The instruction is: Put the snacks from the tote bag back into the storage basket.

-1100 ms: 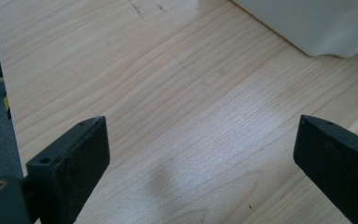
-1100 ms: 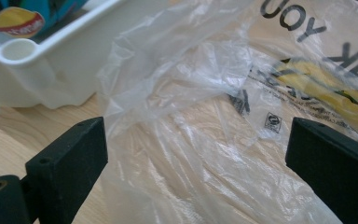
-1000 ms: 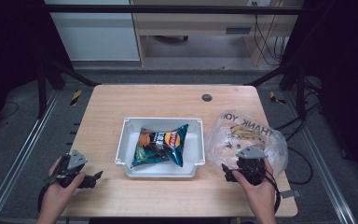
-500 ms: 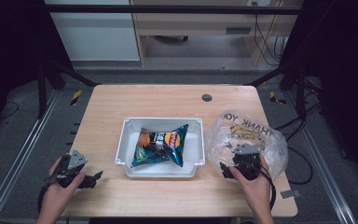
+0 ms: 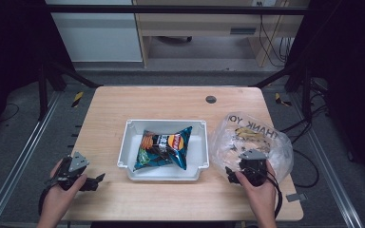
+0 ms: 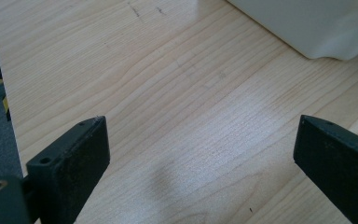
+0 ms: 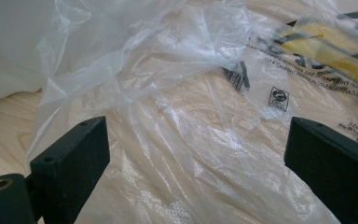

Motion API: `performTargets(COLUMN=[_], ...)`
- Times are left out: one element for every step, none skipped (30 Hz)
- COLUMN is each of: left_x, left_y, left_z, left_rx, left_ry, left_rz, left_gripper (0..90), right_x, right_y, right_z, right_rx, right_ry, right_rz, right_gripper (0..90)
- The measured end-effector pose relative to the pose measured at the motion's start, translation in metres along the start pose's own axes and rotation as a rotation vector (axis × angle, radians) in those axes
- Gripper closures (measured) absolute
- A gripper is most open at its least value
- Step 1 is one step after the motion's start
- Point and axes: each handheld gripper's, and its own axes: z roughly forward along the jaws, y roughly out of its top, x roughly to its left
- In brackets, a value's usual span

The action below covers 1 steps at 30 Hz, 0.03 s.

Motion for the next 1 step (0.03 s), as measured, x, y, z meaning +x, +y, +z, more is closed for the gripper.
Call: performTargets(left_x=[-0.0001], left_y=[0.0002], left_z=[0.0], left_rx=[0.0], left_ry=[0.0], left_rz=[0.001], left_gripper=[3.2], right_x=[0.0005], right_y=[-0.0009], right_z=[0.0004], right_rx=[0.002], right_ry=[0.002], right_rz=[-0.004], right_gripper=[7.1])
